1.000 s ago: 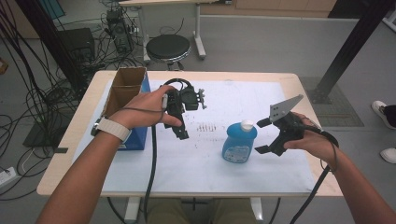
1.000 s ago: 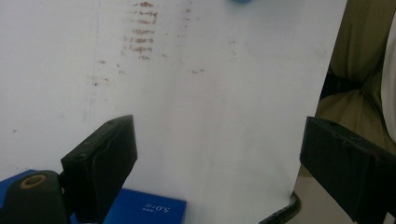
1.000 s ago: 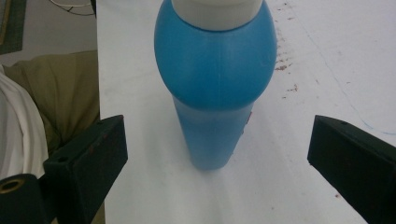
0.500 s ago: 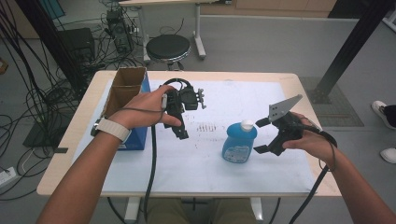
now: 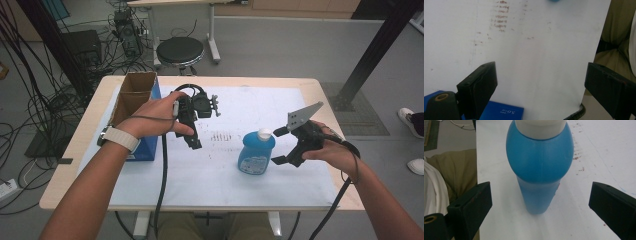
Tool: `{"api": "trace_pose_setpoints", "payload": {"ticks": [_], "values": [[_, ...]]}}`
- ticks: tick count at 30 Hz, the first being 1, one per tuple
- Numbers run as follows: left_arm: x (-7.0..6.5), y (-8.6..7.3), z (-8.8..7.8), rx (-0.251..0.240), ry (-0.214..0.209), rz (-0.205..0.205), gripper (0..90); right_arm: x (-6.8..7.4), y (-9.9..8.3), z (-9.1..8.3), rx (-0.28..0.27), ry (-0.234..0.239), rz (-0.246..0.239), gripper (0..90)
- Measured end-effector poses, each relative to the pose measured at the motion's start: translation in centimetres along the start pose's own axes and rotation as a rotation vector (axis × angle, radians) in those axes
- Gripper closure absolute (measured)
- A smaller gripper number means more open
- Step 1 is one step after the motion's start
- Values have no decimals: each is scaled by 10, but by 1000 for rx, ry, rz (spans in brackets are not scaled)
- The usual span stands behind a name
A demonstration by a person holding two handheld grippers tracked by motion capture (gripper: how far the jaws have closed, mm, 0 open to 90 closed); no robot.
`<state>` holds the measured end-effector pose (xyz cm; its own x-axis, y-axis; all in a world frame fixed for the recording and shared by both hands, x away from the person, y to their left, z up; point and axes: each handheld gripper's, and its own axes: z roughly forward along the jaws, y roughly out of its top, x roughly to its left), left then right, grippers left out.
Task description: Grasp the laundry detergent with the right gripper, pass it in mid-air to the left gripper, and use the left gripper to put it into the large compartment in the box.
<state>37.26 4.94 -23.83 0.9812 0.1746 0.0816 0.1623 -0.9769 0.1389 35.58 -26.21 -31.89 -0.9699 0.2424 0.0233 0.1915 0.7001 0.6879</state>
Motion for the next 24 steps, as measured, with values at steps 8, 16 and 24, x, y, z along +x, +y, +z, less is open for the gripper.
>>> {"api": "trace_pose_setpoints", "payload": {"ticks": [8,16,24], "values": [[0,0,0,0,0,-1,115,0,0,0,1,0,0,49],[0,0,1,-1,1,-2,115,0,-1,1,0,1,1,49],[0,-1,0,1,-1,-1,115,0,-1,1,-1,1,1,49]]}}
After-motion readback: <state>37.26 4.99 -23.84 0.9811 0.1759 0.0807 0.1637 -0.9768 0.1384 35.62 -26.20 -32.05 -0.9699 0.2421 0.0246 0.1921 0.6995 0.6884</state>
